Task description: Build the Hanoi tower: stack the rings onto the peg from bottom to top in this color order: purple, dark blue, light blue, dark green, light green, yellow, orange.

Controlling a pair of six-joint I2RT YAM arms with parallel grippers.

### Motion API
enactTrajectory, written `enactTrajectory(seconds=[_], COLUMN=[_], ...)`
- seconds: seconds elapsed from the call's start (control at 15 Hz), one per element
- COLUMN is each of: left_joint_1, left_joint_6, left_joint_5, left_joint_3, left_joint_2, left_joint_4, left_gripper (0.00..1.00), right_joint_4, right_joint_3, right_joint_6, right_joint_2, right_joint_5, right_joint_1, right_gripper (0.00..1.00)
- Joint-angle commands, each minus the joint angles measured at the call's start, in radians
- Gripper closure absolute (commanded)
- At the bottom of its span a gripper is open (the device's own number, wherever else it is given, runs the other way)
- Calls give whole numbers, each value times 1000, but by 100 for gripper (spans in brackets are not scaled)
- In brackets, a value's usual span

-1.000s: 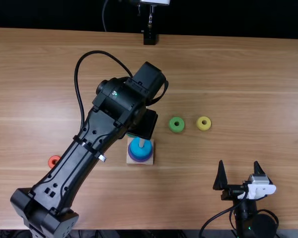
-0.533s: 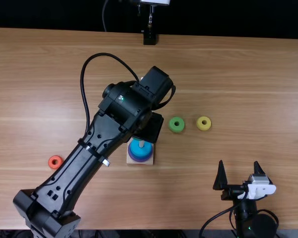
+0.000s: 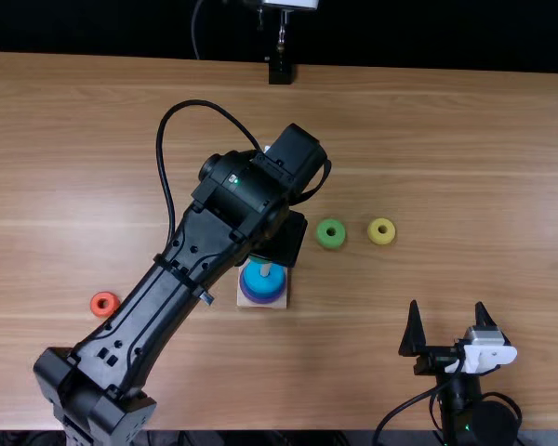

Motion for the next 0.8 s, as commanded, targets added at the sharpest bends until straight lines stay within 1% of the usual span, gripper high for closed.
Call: enactTrajectory(seconds=[0.0,0.73], left_joint_1=[-19,-21], left_joint_6=[-9,-7], left_joint_5=[5,5], left_joint_3=[34,28], left_joint_2=[23,61], left_joint_4=[-2,-2], left_gripper=[100,100], right_joint_4=[7,7], right_joint_3=[-15,-15], right_joint_6=[3,3], right_joint_2=[-13,-13], right_joint_5=[-8,-8], right_joint_1=[-10,-10], right_gripper=[0,0])
